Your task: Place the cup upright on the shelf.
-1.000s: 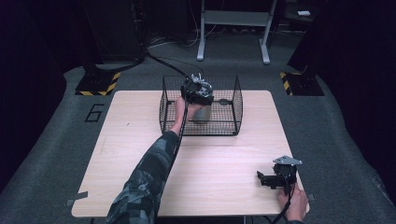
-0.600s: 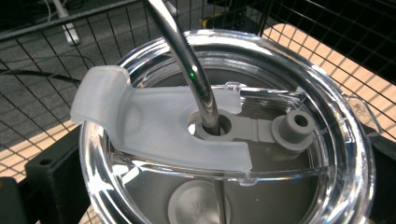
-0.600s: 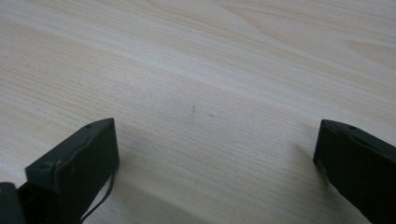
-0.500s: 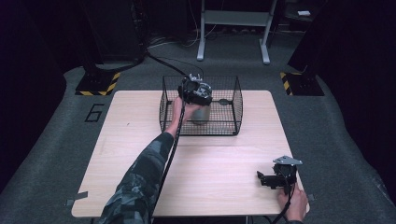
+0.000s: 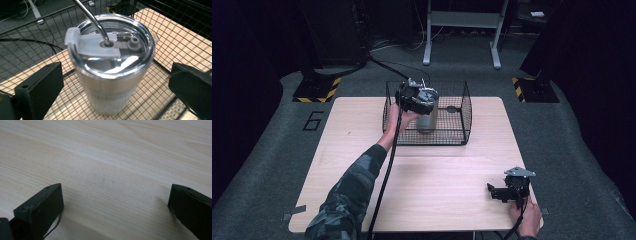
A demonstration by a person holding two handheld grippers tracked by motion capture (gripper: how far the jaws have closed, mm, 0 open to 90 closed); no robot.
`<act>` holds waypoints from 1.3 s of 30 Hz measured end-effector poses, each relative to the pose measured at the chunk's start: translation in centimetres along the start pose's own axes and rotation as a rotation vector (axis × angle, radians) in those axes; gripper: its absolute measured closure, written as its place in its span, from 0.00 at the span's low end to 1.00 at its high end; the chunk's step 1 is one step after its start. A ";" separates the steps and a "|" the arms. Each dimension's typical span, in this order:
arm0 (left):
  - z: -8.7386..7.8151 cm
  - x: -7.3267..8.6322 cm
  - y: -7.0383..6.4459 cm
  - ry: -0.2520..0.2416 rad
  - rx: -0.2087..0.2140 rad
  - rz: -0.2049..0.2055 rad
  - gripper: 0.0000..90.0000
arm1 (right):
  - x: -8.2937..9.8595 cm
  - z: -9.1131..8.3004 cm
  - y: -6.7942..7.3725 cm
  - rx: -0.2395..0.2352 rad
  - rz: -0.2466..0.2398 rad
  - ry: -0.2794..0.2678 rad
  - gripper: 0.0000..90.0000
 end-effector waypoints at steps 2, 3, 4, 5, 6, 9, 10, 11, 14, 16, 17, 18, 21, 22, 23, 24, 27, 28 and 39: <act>-0.9 0.0 -0.1 -0.019 0.006 -0.002 0.00 | 0.0 0.0 0.0 0.001 0.002 0.000 0.00; -1.4 0.0 -0.1 -0.019 0.013 0.008 0.00 | 0.0 0.0 0.0 0.000 -0.002 0.000 0.00; -2.1 0.1 -0.1 -0.028 0.024 0.015 0.00 | 0.0 0.0 0.0 0.000 -0.001 -0.001 0.00; -2.5 0.2 -0.2 -0.028 0.027 0.008 0.00 | 0.0 0.0 0.0 0.001 -0.001 -0.001 0.00; -2.9 0.3 -0.3 -0.030 0.025 0.016 0.00 | 0.0 0.0 0.0 0.000 -0.003 -0.001 0.00; -4.7 0.9 -0.6 -0.049 0.045 0.027 0.00 | 0.0 0.0 0.0 0.001 -0.005 0.001 0.00; -5.0 1.0 -0.7 -0.051 0.051 0.029 0.00 | 0.0 0.0 0.0 0.000 -0.005 0.000 0.00; -5.6 1.3 -0.8 -0.059 0.052 0.029 0.00 | 0.0 0.0 0.0 0.002 -0.005 -0.002 0.00; -7.5 2.5 -0.8 -0.072 0.062 0.045 0.00 | 0.0 0.0 0.0 0.000 -0.003 -0.006 0.00; -8.2 3.1 -0.8 -0.079 0.080 0.042 0.00 | 0.0 0.0 0.0 -0.001 -0.002 -0.005 0.00; -8.7 3.4 -0.8 -0.083 0.080 0.039 0.00 | 0.0 0.0 0.0 0.000 -0.004 -0.005 0.00; -9.2 3.8 -0.7 -0.089 0.084 0.044 0.00 | 0.0 0.0 0.0 0.001 -0.004 -0.001 0.00; -10.7 4.9 -0.7 -0.106 0.099 0.054 0.00 | 0.0 0.0 0.0 0.001 -0.004 0.002 0.00; -11.3 5.3 -0.7 -0.111 0.093 0.060 0.00 | 0.0 0.0 0.0 0.000 -0.003 0.000 0.00; -11.6 5.7 -0.7 -0.109 0.096 0.064 0.00 | 0.0 0.0 0.0 0.000 -0.003 0.000 0.00; -12.0 6.1 -0.7 -0.110 0.096 0.071 0.00 | 0.0 0.0 0.0 0.000 -0.003 0.000 0.00; -13.0 7.6 -0.7 -0.106 0.087 0.086 0.00 | 0.0 0.0 0.0 -0.001 0.003 -0.001 0.00; -13.3 8.1 -0.6 -0.102 0.082 0.092 0.00 | 0.0 0.0 0.0 -0.001 0.003 -0.001 0.00; -15.1 15.2 0.8 -0.051 0.022 0.082 0.00 | 0.0 0.0 0.1 -0.003 0.007 0.000 0.00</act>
Point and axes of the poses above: each handheld gripper's, and its own axes: z roughly forward along the jaws, x roughly out of its underside, y roughly to its left, the point moved 9 cm from there along z, roughly forward along the jaws, and after that the axes turned 6 degrees about y, right-handed, at the moved point
